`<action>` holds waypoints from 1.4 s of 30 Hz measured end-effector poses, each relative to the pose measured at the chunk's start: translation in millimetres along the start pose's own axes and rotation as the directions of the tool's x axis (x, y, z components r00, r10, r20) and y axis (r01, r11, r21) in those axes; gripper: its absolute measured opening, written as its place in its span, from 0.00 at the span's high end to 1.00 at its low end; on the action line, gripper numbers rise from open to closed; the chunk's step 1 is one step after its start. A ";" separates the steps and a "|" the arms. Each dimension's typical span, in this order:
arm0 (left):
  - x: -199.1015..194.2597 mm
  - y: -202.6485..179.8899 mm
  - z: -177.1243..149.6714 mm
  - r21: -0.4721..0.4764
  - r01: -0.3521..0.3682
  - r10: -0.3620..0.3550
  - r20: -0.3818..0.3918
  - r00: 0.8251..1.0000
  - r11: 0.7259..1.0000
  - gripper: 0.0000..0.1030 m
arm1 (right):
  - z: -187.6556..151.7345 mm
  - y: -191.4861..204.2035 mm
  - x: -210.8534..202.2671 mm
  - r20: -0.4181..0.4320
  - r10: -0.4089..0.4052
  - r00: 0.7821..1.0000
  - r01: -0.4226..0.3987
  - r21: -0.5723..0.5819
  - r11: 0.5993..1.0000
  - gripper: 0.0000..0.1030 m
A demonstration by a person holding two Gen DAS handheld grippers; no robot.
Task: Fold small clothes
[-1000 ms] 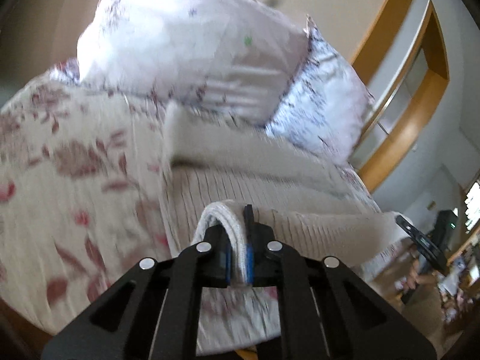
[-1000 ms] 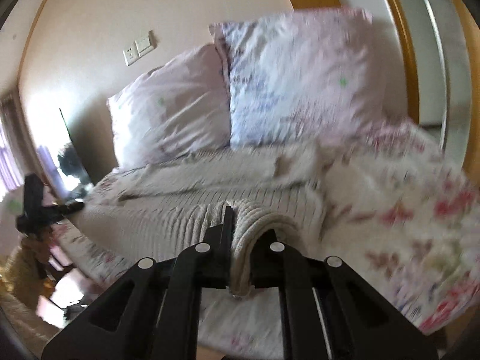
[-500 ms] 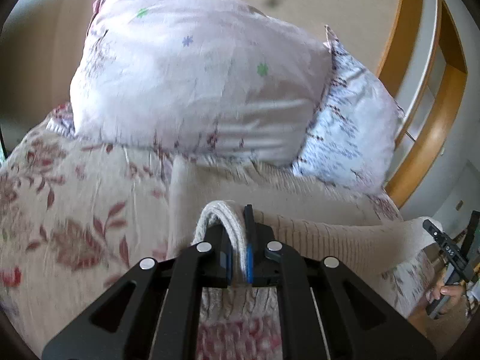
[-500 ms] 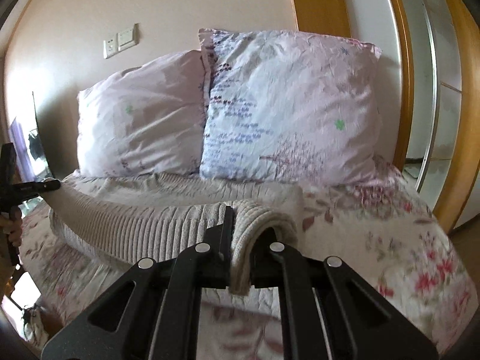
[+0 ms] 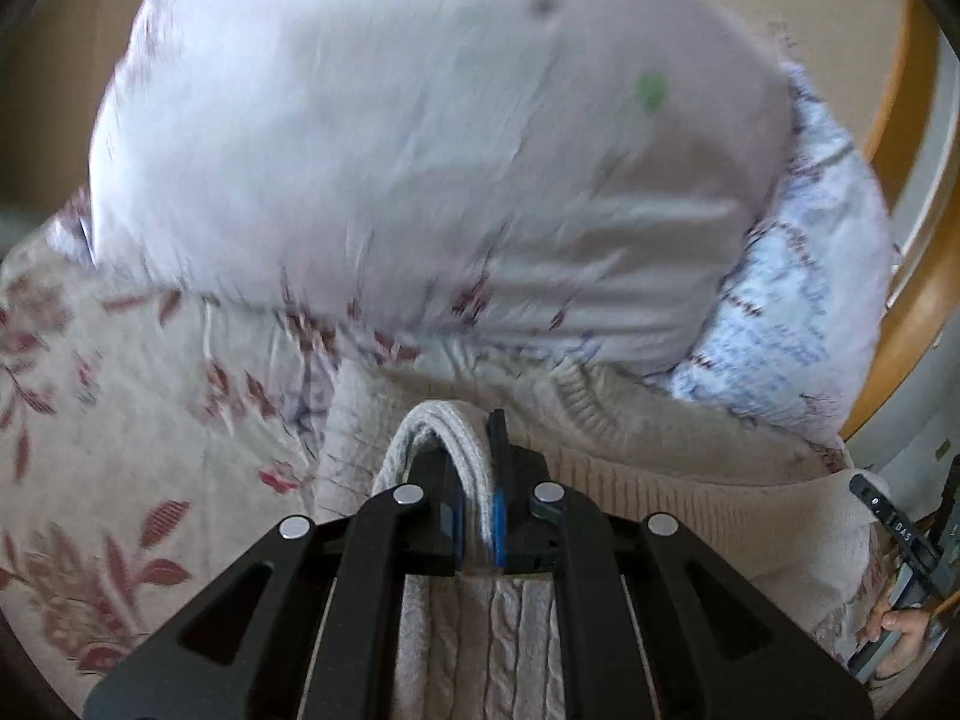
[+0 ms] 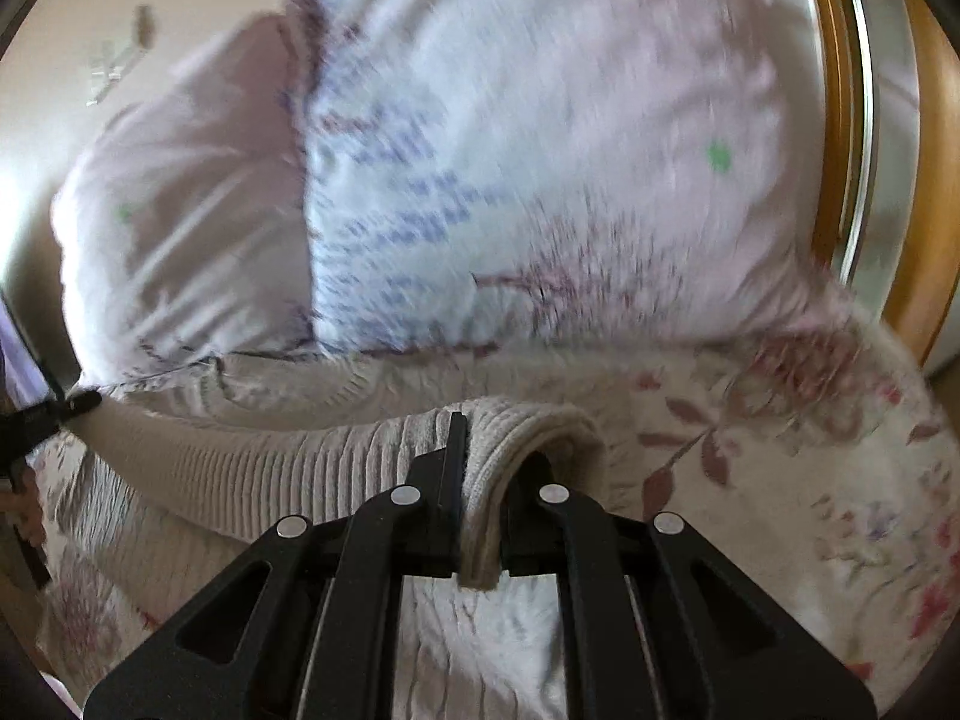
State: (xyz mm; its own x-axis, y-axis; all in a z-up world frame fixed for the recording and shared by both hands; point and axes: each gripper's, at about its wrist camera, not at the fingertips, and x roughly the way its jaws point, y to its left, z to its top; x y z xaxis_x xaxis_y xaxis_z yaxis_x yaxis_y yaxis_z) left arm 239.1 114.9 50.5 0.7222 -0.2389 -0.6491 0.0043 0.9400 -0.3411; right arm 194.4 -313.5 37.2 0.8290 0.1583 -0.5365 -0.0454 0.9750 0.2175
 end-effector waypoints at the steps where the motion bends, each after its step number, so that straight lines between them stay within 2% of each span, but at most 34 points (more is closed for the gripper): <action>1: 7.1 3.2 -1.6 -0.017 0.003 -0.003 -0.017 1.000 1.000 0.94 | 0.3 -2.6 8.1 -0.023 0.002 1.000 -0.001 0.020 1.000 0.92; 4: 24.0 13.5 -3.7 -0.075 0.028 -0.032 -0.062 0.998 0.997 0.94 | 1.5 -9.8 25.6 -0.071 0.012 0.997 -0.007 0.069 0.998 0.92; 9: 36.7 22.3 -1.2 -0.144 0.080 -0.093 -0.086 0.992 0.986 0.93 | 7.9 -23.4 47.9 -0.126 0.062 0.990 -0.038 0.190 0.981 0.89; 12: 44.7 24.1 1.6 -0.178 0.098 -0.116 -0.096 0.989 0.979 0.92 | 13.0 -31.7 61.4 -0.145 0.104 0.984 -0.061 0.278 0.959 0.78; 13: 47.8 24.5 2.3 -0.190 0.106 -0.127 -0.101 0.987 0.976 0.90 | 14.8 -33.2 63.9 -0.143 0.121 0.982 -0.072 0.305 0.950 0.68; 14: 50.2 24.2 3.5 -0.200 0.113 -0.136 -0.106 0.985 0.973 0.89 | 16.7 -34.3 64.9 -0.138 0.141 0.980 -0.090 0.325 0.942 0.53; 15: 52.2 23.5 4.7 -0.209 0.121 -0.146 -0.109 0.983 0.970 0.81 | 18.7 -34.6 65.5 -0.122 0.172 0.978 -0.119 0.352 0.928 0.46; 16: 52.8 23.4 5.9 -0.231 0.155 -0.183 -0.106 0.977 0.960 0.68 | 20.8 -33.4 64.4 -0.105 0.183 0.978 -0.133 0.364 0.922 0.37; 17: 52.9 22.6 7.3 -0.243 0.179 -0.208 -0.099 0.973 0.953 0.60 | 23.4 -31.2 62.3 -0.089 0.182 0.979 -0.139 0.362 0.922 0.33; 19: 46.2 20.5 10.1 -0.255 0.210 -0.235 -0.072 0.969 0.944 0.39 | 25.2 -28.2 54.3 -0.065 0.175 0.982 -0.142 0.346 0.927 0.31; 21: 33.3 18.9 12.4 -0.234 0.207 -0.220 -0.033 0.975 0.950 0.33 | 23.9 -30.2 43.7 -0.046 0.167 0.985 -0.142 0.335 0.931 0.31; 24: 12.7 22.1 9.4 -0.191 0.202 -0.208 -0.008 0.978 0.960 0.35 | 15.5 -39.1 22.8 -0.038 0.141 0.989 -0.122 0.314 0.942 0.32; 28: -7.8 22.6 -3.5 -0.069 0.116 -0.118 -0.029 0.993 0.991 0.50 | -0.2 -51.6 0.3 -0.052 0.073 0.996 -0.058 0.258 0.964 0.51; 31: -14.6 23.1 -16.3 -0.003 0.070 -0.070 -0.065 0.995 0.998 0.56 | -11.8 -59.3 -4.1 -0.077 0.070 0.995 -0.050 0.244 0.968 0.52; 36: -19.3 30.6 -31.7 0.022 0.031 -0.028 -0.095 0.995 0.999 0.59 | -30.0 -58.4 -9.1 -0.124 0.056 0.991 -0.030 0.209 0.977 0.54; 38: -16.8 32.5 -37.4 0.025 0.024 -0.021 -0.107 0.994 0.999 0.62 | -34.9 -53.7 -5.8 -0.142 0.033 0.989 -0.006 0.182 0.983 0.60; 39: -17.1 33.6 -40.1 0.027 0.023 -0.020 -0.108 0.994 0.999 0.66 | -37.4 -52.7 -5.7 -0.148 0.020 0.989 0.006 0.169 0.986 0.68; 42: -15.0 36.1 -46.9 0.026 0.020 -0.016 -0.121 0.993 0.999 0.74 | -41.3 -51.6 -5.1 -0.149 0.000 0.989 0.022 0.145 0.989 0.72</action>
State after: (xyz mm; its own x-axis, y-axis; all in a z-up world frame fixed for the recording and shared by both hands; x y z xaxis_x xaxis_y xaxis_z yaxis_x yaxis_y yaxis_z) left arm 196.0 141.0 16.0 0.6332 -0.2817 -0.7209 0.0368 0.9413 -0.3356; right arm 169.5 -358.1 -5.0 0.7366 0.1800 -0.6519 0.0537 0.9453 0.3217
